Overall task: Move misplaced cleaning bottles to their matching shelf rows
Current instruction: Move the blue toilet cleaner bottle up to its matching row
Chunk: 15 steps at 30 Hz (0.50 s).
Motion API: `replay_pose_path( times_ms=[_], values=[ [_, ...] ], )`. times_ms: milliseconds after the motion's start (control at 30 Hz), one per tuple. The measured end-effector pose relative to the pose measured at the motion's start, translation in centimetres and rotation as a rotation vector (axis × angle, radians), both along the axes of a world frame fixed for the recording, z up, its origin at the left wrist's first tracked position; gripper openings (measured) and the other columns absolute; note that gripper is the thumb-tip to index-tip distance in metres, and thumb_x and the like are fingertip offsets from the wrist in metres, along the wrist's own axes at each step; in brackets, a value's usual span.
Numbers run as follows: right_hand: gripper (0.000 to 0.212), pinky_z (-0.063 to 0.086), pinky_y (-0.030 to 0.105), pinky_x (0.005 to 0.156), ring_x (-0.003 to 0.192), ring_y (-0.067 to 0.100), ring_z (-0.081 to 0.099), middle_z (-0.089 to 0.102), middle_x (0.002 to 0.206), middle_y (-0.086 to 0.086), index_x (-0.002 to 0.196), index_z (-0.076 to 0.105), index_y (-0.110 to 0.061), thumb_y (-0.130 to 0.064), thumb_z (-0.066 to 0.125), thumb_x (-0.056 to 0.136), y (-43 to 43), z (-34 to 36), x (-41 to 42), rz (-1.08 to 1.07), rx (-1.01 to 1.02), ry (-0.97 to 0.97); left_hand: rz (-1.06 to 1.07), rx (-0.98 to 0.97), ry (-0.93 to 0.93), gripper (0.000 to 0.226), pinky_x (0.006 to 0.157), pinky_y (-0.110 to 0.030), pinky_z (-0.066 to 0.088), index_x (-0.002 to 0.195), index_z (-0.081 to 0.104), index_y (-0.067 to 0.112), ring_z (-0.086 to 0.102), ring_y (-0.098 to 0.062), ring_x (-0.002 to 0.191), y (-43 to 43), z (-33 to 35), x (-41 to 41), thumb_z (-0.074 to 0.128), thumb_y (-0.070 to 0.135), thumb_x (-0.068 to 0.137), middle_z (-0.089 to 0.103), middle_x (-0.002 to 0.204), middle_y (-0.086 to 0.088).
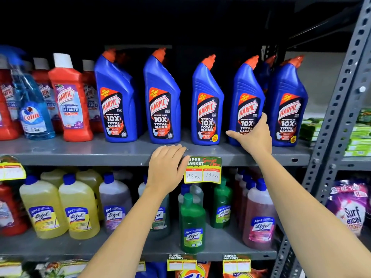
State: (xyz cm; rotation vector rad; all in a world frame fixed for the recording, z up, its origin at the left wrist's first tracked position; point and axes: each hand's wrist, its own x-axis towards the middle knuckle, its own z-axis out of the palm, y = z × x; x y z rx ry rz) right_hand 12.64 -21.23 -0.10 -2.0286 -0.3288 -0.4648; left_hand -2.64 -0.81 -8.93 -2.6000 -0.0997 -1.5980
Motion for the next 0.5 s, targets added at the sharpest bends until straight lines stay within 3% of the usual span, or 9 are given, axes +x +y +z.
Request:
replay_pose_path(
  times_ms=[500],
  values=[
    [0.124, 0.041, 0.052, 0.103, 0.134, 0.037, 0.044, 0.04, 0.15, 0.012, 0.155, 0.009, -0.017, -0.053, 0.085, 0.064, -0.01, -0.31, -0.14, -0.004, -0.006, -0.023, -0.052, -0.038, -0.016, 0.039, 0.099, -0.036, 0.038, 0.111, 0.071, 0.008, 0.064, -0.024, 0.104, -0.07, 0.04, -0.09, 0.046, 0.035, 0.098, 0.071, 0.111, -0.006]
  ],
)
